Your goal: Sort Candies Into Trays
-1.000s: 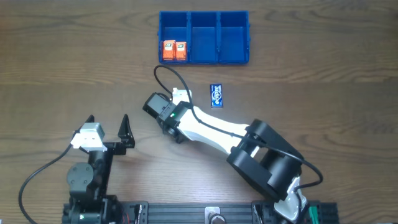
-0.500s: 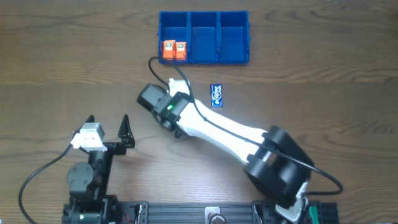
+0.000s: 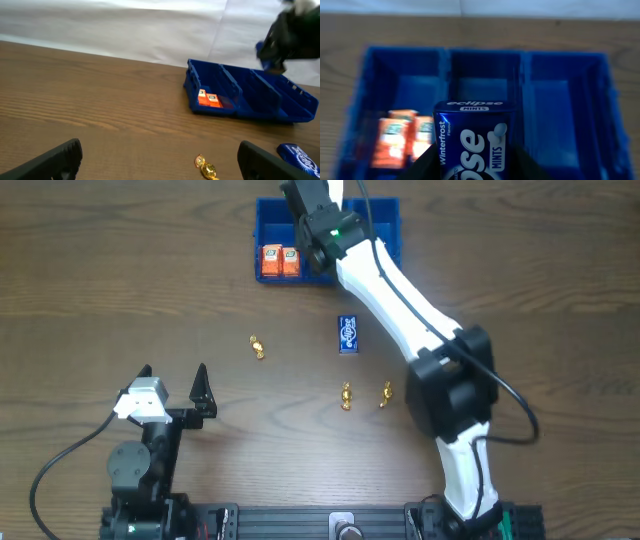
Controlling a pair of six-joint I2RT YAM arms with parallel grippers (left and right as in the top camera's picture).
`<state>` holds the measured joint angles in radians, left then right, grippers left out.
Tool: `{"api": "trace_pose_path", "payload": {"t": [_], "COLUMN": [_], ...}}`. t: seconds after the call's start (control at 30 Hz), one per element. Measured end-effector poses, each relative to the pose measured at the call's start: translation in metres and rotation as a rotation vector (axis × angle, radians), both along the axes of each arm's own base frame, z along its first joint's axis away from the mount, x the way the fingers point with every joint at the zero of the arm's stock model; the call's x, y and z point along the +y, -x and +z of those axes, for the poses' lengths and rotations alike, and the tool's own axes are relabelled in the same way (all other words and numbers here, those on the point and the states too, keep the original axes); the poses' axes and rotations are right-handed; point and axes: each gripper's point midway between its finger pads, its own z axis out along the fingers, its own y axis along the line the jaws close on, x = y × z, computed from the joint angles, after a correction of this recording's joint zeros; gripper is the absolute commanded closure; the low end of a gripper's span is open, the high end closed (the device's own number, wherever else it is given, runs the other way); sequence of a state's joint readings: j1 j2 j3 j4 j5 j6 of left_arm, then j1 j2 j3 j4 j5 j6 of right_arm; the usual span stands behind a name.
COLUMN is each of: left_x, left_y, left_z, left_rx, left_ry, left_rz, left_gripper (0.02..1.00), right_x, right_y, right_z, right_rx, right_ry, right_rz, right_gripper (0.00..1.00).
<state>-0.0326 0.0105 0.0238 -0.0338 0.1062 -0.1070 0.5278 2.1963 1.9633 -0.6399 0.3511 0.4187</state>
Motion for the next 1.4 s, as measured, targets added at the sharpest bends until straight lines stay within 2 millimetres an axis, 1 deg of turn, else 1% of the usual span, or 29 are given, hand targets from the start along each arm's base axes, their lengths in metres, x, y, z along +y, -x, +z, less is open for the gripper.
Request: {"api": "trace_pose_path", "payload": {"t": [0.03,0.07,0.13,0.17,0.2,0.23,0.37,0.43,0.5,0.53,0.57,0.6,0.63,0.67,0.7,0.73,0.77,0.8,0.87,0.9,0.93,1.03,1.07,1.1,1.23,1.27,1.4], "left_x": [0.000,0.000,0.000,0.000,0.000,0.000,0.000,0.000,0.000,0.000,0.000,0.000,0.000,0.000,0.000,0.000,0.000,0.000,0.000,0.000,0.000,0.000,0.000,0.000,0.000,0.000,0.000], "left_y": [0.000,0.000,0.000,0.000,0.000,0.000,0.000,0.000,0.000,0.000,0.000,0.000,0.000,0.000,0.000,0.000,0.000,0.000,0.000,0.000,0.000,0.000,0.000,0.000,0.000,0.000,0.000], "left_z": [0.000,0.000,0.000,0.000,0.000,0.000,0.000,0.000,0.000,0.000,0.000,0.000,0.000,0.000,0.000,0.000,0.000,0.000,0.000,0.000,0.000,0.000,0.000,0.000,0.000,0.000,0.000], "left_rx": [0.000,0.000,0.000,0.000,0.000,0.000,0.000,0.000,0.000,0.000,-0.001,0.000,0.000,-0.001,0.000,0.000,0.000,0.000,0.000,-0.001,0.000,0.000,0.000,0.000,0.000,0.000,0.000], "left_ry": [0.000,0.000,0.000,0.000,0.000,0.000,0.000,0.000,0.000,0.000,0.000,0.000,0.000,0.000,0.000,0.000,0.000,0.000,0.000,0.000,0.000,0.000,0.000,0.000,0.000,0.000,0.000], "left_rz": [0.000,0.000,0.000,0.000,0.000,0.000,0.000,0.000,0.000,0.000,0.000,0.000,0.000,0.000,0.000,0.000,0.000,0.000,0.000,0.000,0.000,0.000,0.000,0.000,0.000,0.000,0.000], "left_gripper": [0.020,0.023,0.023,0.023,0.020,0.020,0.020,0.020,0.020,0.020,0.020,0.020,0.020,0.020,0.020,0.020,0.023,0.020,0.020,0.020,0.020,0.020,0.020,0.020,0.020,0.020,0.020], "right_x": [-0.003,-0.005,-0.006,-0.006,-0.005,-0.005,0.000,0.007,0.015,0.015,0.015,0.013,0.007,0.004,-0.002,-0.008,-0.013,-0.023,-0.039,-0.043,-0.046,-0.042,-0.042,-0.043,-0.048,-0.046,-0.042], "right_y": [-0.007,-0.009,-0.014,-0.015,-0.015,-0.015,-0.014,-0.011,-0.003,0.012,0.023,0.040,0.066,0.086,0.108,0.121,0.129,0.144,0.168,0.174,0.177,0.171,0.170,0.169,0.163,0.161,0.159], "right_z": [-0.017,-0.023,-0.024,-0.023,-0.023,-0.023,-0.023,-0.023,-0.021,-0.018,-0.011,-0.002,0.012,0.021,0.021,0.014,0.002,-0.028,-0.078,-0.090,-0.098,-0.102,-0.107,-0.117,-0.139,-0.142,-0.141], "right_rx": [0.015,0.023,0.012,0.005,0.005,0.006,0.009,0.010,0.019,0.043,0.043,0.045,0.048,0.044,0.060,0.082,0.107,0.176,0.288,0.308,0.318,0.302,0.306,0.322,0.346,0.346,0.336], "right_ry": [0.004,0.007,-0.003,-0.006,-0.006,-0.008,-0.014,-0.017,-0.018,-0.007,-0.010,-0.010,-0.015,-0.035,-0.045,-0.049,-0.048,-0.023,0.019,0.021,0.021,0.001,0.001,0.009,0.003,-0.005,-0.025], "right_rz": [-0.002,-0.003,-0.006,-0.006,-0.006,-0.002,0.018,0.032,0.053,0.067,0.078,0.092,0.103,0.107,0.104,0.094,0.080,0.058,0.026,0.016,0.004,-0.005,-0.008,-0.017,-0.045,-0.045,-0.042], "right_gripper": [0.755,0.739,0.669,0.557,0.511,0.389,0.360,0.327,0.286,0.279,0.279,0.279,0.281,0.281,0.281,0.279,0.281,0.279,0.279,0.283,0.283,0.297,0.310,0.314,0.321,0.321,0.343]}}
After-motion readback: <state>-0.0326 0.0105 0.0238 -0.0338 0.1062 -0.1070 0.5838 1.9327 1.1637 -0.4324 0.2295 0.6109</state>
